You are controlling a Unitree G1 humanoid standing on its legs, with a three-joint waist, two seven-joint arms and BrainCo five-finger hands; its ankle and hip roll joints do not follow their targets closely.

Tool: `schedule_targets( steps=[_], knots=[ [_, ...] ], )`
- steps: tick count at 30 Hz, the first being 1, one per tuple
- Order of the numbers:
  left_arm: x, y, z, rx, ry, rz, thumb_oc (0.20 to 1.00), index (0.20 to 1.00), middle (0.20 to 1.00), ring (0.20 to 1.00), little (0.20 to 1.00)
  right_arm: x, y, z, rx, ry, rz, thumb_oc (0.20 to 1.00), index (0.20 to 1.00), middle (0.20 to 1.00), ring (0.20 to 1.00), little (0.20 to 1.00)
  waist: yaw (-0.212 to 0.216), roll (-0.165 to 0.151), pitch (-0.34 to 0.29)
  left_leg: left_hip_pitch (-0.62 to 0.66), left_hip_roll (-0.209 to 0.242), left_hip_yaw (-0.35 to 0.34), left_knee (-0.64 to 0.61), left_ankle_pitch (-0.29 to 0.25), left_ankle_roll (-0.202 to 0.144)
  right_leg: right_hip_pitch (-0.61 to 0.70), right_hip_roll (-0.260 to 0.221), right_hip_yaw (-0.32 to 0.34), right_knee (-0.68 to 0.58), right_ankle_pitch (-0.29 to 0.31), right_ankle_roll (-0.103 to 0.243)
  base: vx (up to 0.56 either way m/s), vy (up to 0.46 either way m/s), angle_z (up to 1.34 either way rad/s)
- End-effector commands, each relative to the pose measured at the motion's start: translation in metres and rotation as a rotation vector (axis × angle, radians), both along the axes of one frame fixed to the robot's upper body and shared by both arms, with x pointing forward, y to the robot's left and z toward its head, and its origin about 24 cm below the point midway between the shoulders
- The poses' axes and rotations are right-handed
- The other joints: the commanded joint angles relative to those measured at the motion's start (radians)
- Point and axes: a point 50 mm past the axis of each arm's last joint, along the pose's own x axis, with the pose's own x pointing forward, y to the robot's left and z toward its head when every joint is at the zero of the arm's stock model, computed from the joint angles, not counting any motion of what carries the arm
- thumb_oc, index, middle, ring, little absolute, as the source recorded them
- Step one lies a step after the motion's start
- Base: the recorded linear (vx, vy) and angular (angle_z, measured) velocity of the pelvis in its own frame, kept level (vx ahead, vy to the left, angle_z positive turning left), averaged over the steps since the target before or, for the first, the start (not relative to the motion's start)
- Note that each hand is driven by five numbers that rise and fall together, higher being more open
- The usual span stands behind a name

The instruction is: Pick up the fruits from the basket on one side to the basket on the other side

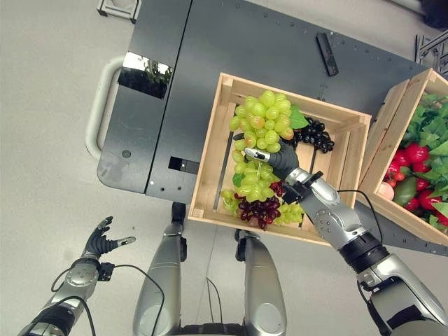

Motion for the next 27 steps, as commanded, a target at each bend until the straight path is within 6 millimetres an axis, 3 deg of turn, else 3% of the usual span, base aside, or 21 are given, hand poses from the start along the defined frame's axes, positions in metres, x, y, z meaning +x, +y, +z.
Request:
schedule_targets(
  steps=[1,4,12,13,15,16,23,27],
  knots=[
    [-0.005,0.0,0.003,-0.004,-0.033,-0.007,1.0,1.0,1.0,1.0,1.0,-0.011,-0.003,0.042,0.046,-0.202,0.026,0.2,0.2,0.2,0.2,0.2,-0.015,0.024,-0.015,0.003,-0.001,-0.001,0.017,-0.004,-0.008,0.058,-0.03,0.001,0.002,-0.019,0.08,0.02,-0.009,0.06],
    [0.004,-0.004,0.018,0.008,-0.096,-0.073,1.0,1.0,1.0,1.0,1.0,-0.014,-0.012,0.044,0.006,-0.221,-0.005,0.2,0.2,0.2,0.2,0.2,-0.012,0.025,-0.015,0.041,-0.003,-0.01,0.011,-0.009,-0.007,0.096,-0.035,-0.008,0.001,-0.025,0.082,0.03,-0.001,0.09],
    [0.016,-0.005,0.092,-0.043,-0.312,-0.355,1.0,1.0,1.0,1.0,1.0,-0.025,-0.049,0.045,-0.216,-0.261,-0.112,0.2,0.2,0.2,0.2,0.2,-0.003,0.034,-0.07,0.129,-0.015,-0.029,-0.015,-0.017,-0.004,0.205,-0.049,-0.046,-0.031,-0.027,0.091,0.05,0.007,0.1],
    [0.015,-0.005,0.092,-0.043,-0.311,-0.355,1.0,1.0,1.0,1.0,1.0,-0.025,-0.049,0.045,-0.215,-0.26,-0.112,0.2,0.2,0.2,0.2,0.2,-0.003,0.034,-0.069,0.131,-0.015,-0.029,-0.016,-0.017,-0.004,0.208,-0.048,-0.047,-0.032,-0.027,0.091,0.04,0.02,0.06],
    [0.014,-0.003,0.11,-0.088,-0.339,-0.417,1.0,1.0,1.0,1.0,1.0,-0.028,-0.055,0.043,-0.266,-0.258,-0.115,0.2,0.2,0.2,0.2,0.2,-0.004,0.033,-0.09,0.154,-0.015,-0.03,-0.025,-0.022,0.0,0.229,-0.048,-0.05,-0.047,-0.025,0.094,0.04,0.015,0.05],
    [0.016,0.001,0.129,-0.07,-0.375,-0.468,1.0,1.0,1.0,1.0,1.0,-0.029,-0.06,0.047,-0.324,-0.275,-0.13,0.2,0.2,0.2,0.2,0.2,-0.004,0.031,-0.112,0.177,-0.015,-0.032,-0.036,-0.023,0.001,0.249,-0.047,-0.052,-0.059,-0.024,0.096,0.05,0.014,0.04],
    [0.014,0.001,0.171,-0.238,-0.372,-0.651,1.0,1.0,1.0,1.0,1.0,-0.037,-0.074,0.051,-0.456,-0.284,-0.133,0.2,0.2,0.2,0.2,0.2,-0.014,0.029,-0.181,0.244,-0.018,-0.032,-0.084,-0.018,0.003,0.308,-0.043,-0.064,-0.098,-0.014,0.1,0.04,0.01,0.04],
    [0.013,0.001,0.183,-0.375,-0.306,-0.725,1.0,1.0,1.0,1.0,1.0,-0.04,-0.076,0.053,-0.549,-0.299,-0.124,0.2,0.2,0.2,0.2,0.2,-0.022,0.028,-0.221,0.274,-0.016,-0.028,-0.117,-0.011,0.0,0.335,-0.037,-0.074,-0.125,-0.007,0.104,0.05,-0.011,0.08]
  ],
)
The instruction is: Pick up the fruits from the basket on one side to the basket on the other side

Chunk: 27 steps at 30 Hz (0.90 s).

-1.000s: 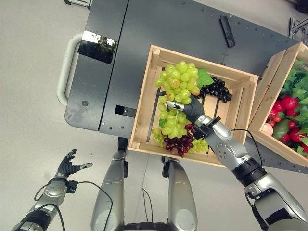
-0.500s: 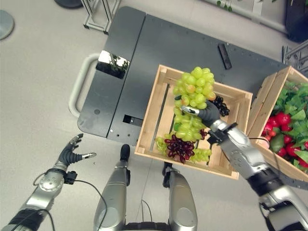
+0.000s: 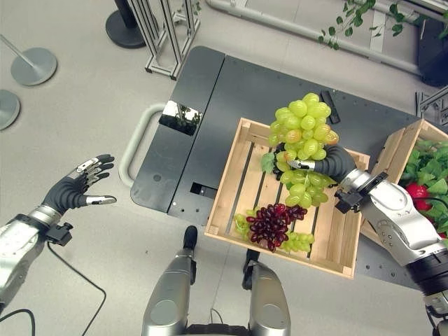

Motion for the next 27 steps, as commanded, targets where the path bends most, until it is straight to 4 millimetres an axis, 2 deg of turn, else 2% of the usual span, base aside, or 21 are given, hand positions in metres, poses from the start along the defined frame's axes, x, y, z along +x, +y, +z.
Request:
schedule_targets(
  steps=[1,5,8,11,12,14,17,19,20,22,24,27],
  knots=[
    [-0.008,-0.003,0.005,-0.106,0.089,-0.11,1.0,1.0,1.0,1.0,1.0,-0.007,0.012,0.022,-0.066,-0.151,0.069,0.2,0.2,0.2,0.2,0.2,-0.041,-0.04,-0.18,0.013,0.003,0.003,-0.018,-0.013,-0.01,0.024,-0.019,-0.008,-0.003,-0.003,0.08,0.05,-0.012,0.09],
    [-0.004,-0.01,0.017,-0.103,0.099,-0.176,1.0,1.0,1.0,1.0,1.0,-0.009,0.02,0.034,-0.165,-0.231,0.091,0.2,0.2,0.2,0.2,0.2,-0.045,-0.04,-0.205,0.029,0.005,0.006,-0.023,-0.015,-0.009,0.036,-0.018,-0.01,-0.005,-0.003,0.082,0.05,-0.004,0.05],
    [0.002,-0.024,0.03,-0.105,0.105,-0.259,1.0,1.0,1.0,1.0,1.0,-0.008,0.027,0.043,-0.209,-0.288,0.104,0.2,0.2,0.2,0.2,0.2,-0.049,-0.041,-0.231,0.044,0.003,0.005,-0.029,-0.019,-0.007,0.051,-0.016,-0.009,-0.01,-0.002,0.084,0.05,-0.01,0.0],
    [0.01,-0.04,0.043,-0.041,0.107,-0.338,1.0,1.0,1.0,1.0,1.0,-0.003,0.042,0.053,-0.259,-0.339,0.156,0.2,0.2,0.2,0.2,0.2,-0.054,-0.042,-0.26,0.063,0.004,0.008,-0.036,-0.023,-0.006,0.065,-0.014,-0.007,-0.01,-0.007,0.085,0.06,-0.009,0.02],
    [0.01,-0.041,0.043,-0.041,0.107,-0.339,1.0,1.0,1.0,1.0,1.0,-0.003,0.042,0.053,-0.259,-0.339,0.155,0.2,0.2,0.2,0.2,0.2,-0.053,-0.042,-0.259,0.063,0.004,0.008,-0.037,-0.023,-0.006,0.066,-0.014,-0.007,-0.01,-0.007,0.085,0.05,-0.007,0.03],
    [0.018,-0.06,0.056,0.018,0.1,-0.431,1.0,1.0,1.0,1.0,1.0,0.003,0.061,0.058,-0.265,-0.355,0.227,0.2,0.2,0.2,0.2,0.2,-0.056,-0.042,-0.278,0.074,0.006,0.012,-0.041,-0.027,-0.007,0.077,-0.014,-0.006,-0.012,-0.009,0.086,0.05,-0.003,0.0],
    [0.024,-0.072,0.061,0.032,0.09,-0.481,1.0,1.0,1.0,1.0,1.0,0.007,0.072,0.059,-0.249,-0.353,0.263,0.2,0.2,0.2,0.2,0.2,-0.054,-0.042,-0.288,0.083,0.006,0.013,-0.046,-0.028,-0.008,0.084,-0.012,-0.007,-0.015,-0.01,0.086,0.03,-0.004,-0.01],
    [0.028,-0.083,0.065,0.046,0.082,-0.521,1.0,1.0,1.0,1.0,1.0,0.011,0.085,0.058,-0.242,-0.344,0.31,0.2,0.2,0.2,0.2,0.2,-0.053,-0.044,-0.297,0.088,0.006,0.013,-0.05,-0.028,-0.008,0.089,-0.011,-0.007,-0.021,-0.009,0.087,0.02,-0.005,0.0],
    [0.033,-0.092,0.069,0.077,0.067,-0.553,1.0,1.0,1.0,1.0,1.0,0.013,0.099,0.059,-0.24,-0.347,0.356,0.2,0.2,0.2,0.2,0.2,-0.054,-0.045,-0.305,0.091,0.006,0.015,-0.051,-0.029,-0.008,0.092,-0.012,-0.007,-0.023,-0.01,0.086,0.0,0.0,0.0],
    [0.034,-0.093,0.07,0.078,0.067,-0.555,1.0,1.0,1.0,1.0,1.0,0.013,0.098,0.059,-0.24,-0.347,0.354,0.2,0.2,0.2,0.2,0.2,-0.051,-0.045,-0.304,0.091,0.006,0.015,-0.051,-0.029,-0.008,0.092,-0.012,-0.007,-0.023,-0.01,0.086,0.0,0.0,0.0],
    [0.039,-0.103,0.071,0.098,0.062,-0.582,1.0,1.0,1.0,1.0,1.0,0.015,0.113,0.056,-0.22,-0.331,0.409,0.2,0.2,0.2,0.2,0.2,-0.048,-0.047,-0.314,0.095,0.006,0.016,-0.05,-0.032,-0.007,0.096,-0.012,-0.007,-0.025,-0.008,0.087,0.0,0.0,0.0],
    [0.04,-0.109,0.07,0.12,0.067,-0.604,1.0,1.0,1.0,1.0,1.0,0.014,0.123,0.056,-0.216,-0.34,0.443,0.2,0.2,0.2,0.2,0.2,-0.048,-0.049,-0.32,0.098,0.005,0.017,-0.05,-0.034,-0.006,0.098,-0.012,-0.003,-0.029,-0.007,0.087,0.0,0.0,0.0]
  ],
)
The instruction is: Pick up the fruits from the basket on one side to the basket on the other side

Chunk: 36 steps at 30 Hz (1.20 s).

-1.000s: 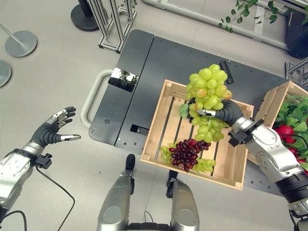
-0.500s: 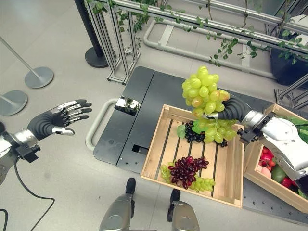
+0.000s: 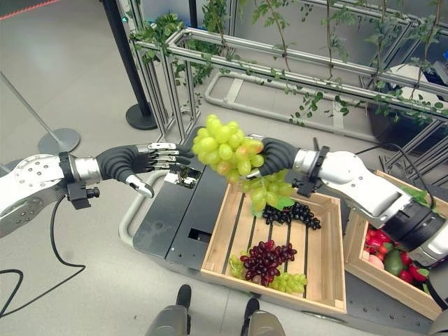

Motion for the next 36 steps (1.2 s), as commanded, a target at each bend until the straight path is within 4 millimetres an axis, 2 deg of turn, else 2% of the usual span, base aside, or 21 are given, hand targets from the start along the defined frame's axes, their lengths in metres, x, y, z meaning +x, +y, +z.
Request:
schedule_targets(
  steps=[1,3,11,21,36],
  knots=[
    [0.005,0.001,0.009,-0.053,-0.064,0.008,1.0,1.0,1.0,1.0,1.0,-0.005,0.017,0.035,0.124,-0.107,0.09,0.2,0.2,0.2,0.2,0.2,-0.003,-0.025,-0.041,0.025,0.005,0.025,-0.016,-0.035,0.001,0.019,-0.026,0.013,0.002,0.004,0.087,0.0,0.0,0.0],
    [0.005,-0.003,0.008,-0.047,-0.06,-0.009,1.0,1.0,1.0,1.0,1.0,-0.007,0.025,0.035,0.128,-0.107,0.124,0.2,0.2,0.2,0.2,0.2,-0.002,-0.027,-0.046,0.027,0.006,0.028,-0.018,-0.037,0.003,0.017,-0.027,0.015,-0.004,0.008,0.089,0.0,0.0,0.0],
    [0.003,-0.005,0.005,-0.062,-0.063,-0.018,1.0,1.0,1.0,1.0,1.0,-0.008,0.031,0.03,0.128,-0.144,0.123,0.2,0.2,0.2,0.2,0.2,-0.003,-0.025,-0.047,0.025,0.007,0.034,-0.017,-0.039,0.005,0.012,-0.026,0.026,-0.003,0.007,0.087,0.0,0.002,-0.02],
    [0.004,-0.008,-0.005,-0.12,-0.072,0.007,1.0,1.0,1.0,1.0,1.0,-0.018,0.047,0.021,0.097,-0.252,0.156,0.2,0.2,0.2,0.2,0.2,0.0,-0.015,-0.033,0.009,0.005,0.029,-0.004,-0.043,0.01,0.001,-0.025,0.03,0.001,0.0,0.084,0.0,0.004,-0.04],
    [0.008,-0.019,-0.021,-0.254,-0.051,0.044,1.0,1.0,1.0,1.0,1.0,-0.02,0.052,-0.011,0.171,-0.113,0.139,0.2,0.2,0.2,0.2,0.2,0.003,-0.011,-0.037,0.003,0.002,0.018,0.006,-0.054,0.014,0.005,-0.029,0.022,0.012,-0.012,0.082,0.0,0.0,0.0]
  ],
)
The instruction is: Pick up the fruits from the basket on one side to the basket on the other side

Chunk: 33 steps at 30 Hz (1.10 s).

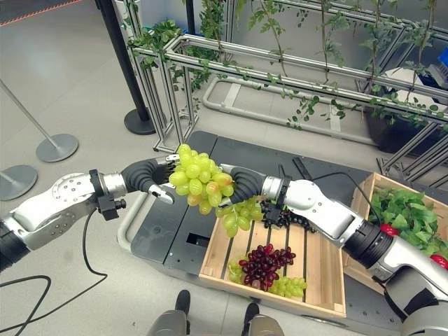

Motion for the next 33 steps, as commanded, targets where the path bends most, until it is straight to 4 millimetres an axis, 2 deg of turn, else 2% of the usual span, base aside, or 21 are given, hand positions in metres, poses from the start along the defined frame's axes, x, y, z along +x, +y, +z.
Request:
schedule_targets(
  steps=[1,5,10,15,25,29,33],
  knots=[
    [0.007,-0.001,0.025,-0.09,-0.147,0.015,1.0,1.0,1.0,1.0,1.0,-0.004,0.011,0.039,0.111,-0.155,0.059,0.2,0.2,0.2,0.2,0.2,0.003,-0.016,-0.01,0.007,-0.003,0.002,0.023,-0.054,0.017,0.027,-0.031,0.006,0.014,-0.011,0.086,0.0,0.0,0.0],
    [0.005,-0.003,0.025,-0.077,-0.173,0.009,1.0,1.0,1.0,1.0,1.0,-0.005,0.009,0.03,0.073,-0.099,0.074,0.2,0.2,0.2,0.2,0.2,0.004,-0.016,-0.011,0.005,-0.006,-0.001,0.024,-0.055,0.017,0.027,-0.033,0.006,0.013,-0.01,0.085,0.0,0.0,0.0],
    [0.0,-0.005,0.042,0.009,-0.292,-0.024,1.0,1.0,1.0,1.0,1.0,-0.006,0.001,0.021,-0.001,0.004,0.095,0.2,0.2,0.2,0.2,0.2,0.006,-0.019,-0.015,0.006,-0.007,0.001,0.022,-0.055,0.018,0.032,-0.036,0.003,0.009,-0.008,0.086,0.0,0.0,0.0],
    [0.0,-0.002,0.044,-0.026,-0.29,-0.003,1.0,1.0,1.0,1.0,1.0,-0.002,-0.009,0.016,0.034,0.037,0.039,0.2,0.2,0.2,0.2,0.2,0.004,-0.018,-0.018,0.012,-0.009,0.003,0.017,-0.056,0.019,0.035,-0.037,0.004,0.003,-0.006,0.087,0.0,0.0,0.0],
    [-0.001,0.002,0.011,-0.221,-0.158,0.099,1.0,1.0,1.0,1.0,1.0,-0.001,-0.004,-0.006,0.101,0.042,-0.036,0.2,0.2,0.2,0.2,0.2,0.004,-0.016,-0.016,0.016,-0.009,0.007,0.013,-0.06,0.025,0.034,-0.038,0.009,0.004,-0.007,0.085,0.0,0.0,0.0],
    [-0.003,-0.005,-0.003,-0.315,-0.103,0.111,1.0,1.0,1.0,1.0,1.0,-0.003,0.001,-0.01,0.246,0.099,-0.051,0.2,0.2,0.2,0.2,0.2,0.003,-0.013,-0.015,0.016,-0.01,0.005,0.01,-0.059,0.027,0.033,-0.039,0.01,0.006,-0.011,0.084,0.0,0.0,0.0],
    [-0.003,-0.008,-0.004,-0.346,-0.158,0.136,1.0,1.0,1.0,1.0,1.0,-0.006,0.004,-0.013,0.445,0.206,-0.058,0.2,0.2,0.2,0.2,0.2,0.0,-0.013,-0.015,0.017,-0.012,0.006,0.008,-0.061,0.029,0.032,-0.042,0.011,0.007,-0.012,0.084,0.01,0.003,0.01]
  ],
)
